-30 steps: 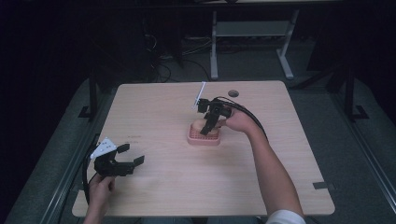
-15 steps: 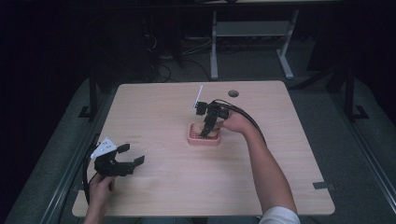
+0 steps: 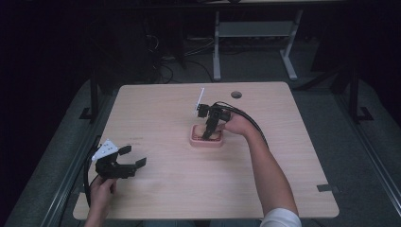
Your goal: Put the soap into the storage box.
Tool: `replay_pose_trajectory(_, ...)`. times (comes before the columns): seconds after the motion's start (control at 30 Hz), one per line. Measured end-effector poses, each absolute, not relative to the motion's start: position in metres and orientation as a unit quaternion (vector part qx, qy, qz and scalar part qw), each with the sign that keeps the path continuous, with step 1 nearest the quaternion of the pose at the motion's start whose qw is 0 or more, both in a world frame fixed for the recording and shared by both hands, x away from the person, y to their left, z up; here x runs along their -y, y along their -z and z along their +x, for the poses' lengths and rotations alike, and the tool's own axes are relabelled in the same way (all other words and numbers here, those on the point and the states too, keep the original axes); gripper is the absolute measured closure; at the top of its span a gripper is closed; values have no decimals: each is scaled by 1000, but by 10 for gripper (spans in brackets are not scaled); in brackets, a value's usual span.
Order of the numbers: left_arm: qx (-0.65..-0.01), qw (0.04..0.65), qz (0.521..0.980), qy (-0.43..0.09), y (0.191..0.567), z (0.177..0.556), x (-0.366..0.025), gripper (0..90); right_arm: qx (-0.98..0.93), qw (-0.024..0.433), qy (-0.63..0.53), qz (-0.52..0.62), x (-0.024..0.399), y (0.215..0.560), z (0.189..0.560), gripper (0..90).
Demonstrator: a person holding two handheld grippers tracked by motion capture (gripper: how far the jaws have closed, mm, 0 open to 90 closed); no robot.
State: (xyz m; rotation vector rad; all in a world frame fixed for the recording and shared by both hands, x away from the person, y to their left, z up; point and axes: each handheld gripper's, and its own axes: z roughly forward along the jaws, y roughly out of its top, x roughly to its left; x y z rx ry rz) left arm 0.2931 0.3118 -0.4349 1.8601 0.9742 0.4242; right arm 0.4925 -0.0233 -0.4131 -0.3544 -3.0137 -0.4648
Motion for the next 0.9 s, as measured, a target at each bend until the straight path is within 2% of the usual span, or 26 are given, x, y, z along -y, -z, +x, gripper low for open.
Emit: replay_pose_trajectory(0.9, -399, 480, 762, -173, 435, 293, -313, 143, 982, 40, 145, -116, 23, 416, 492, 296)
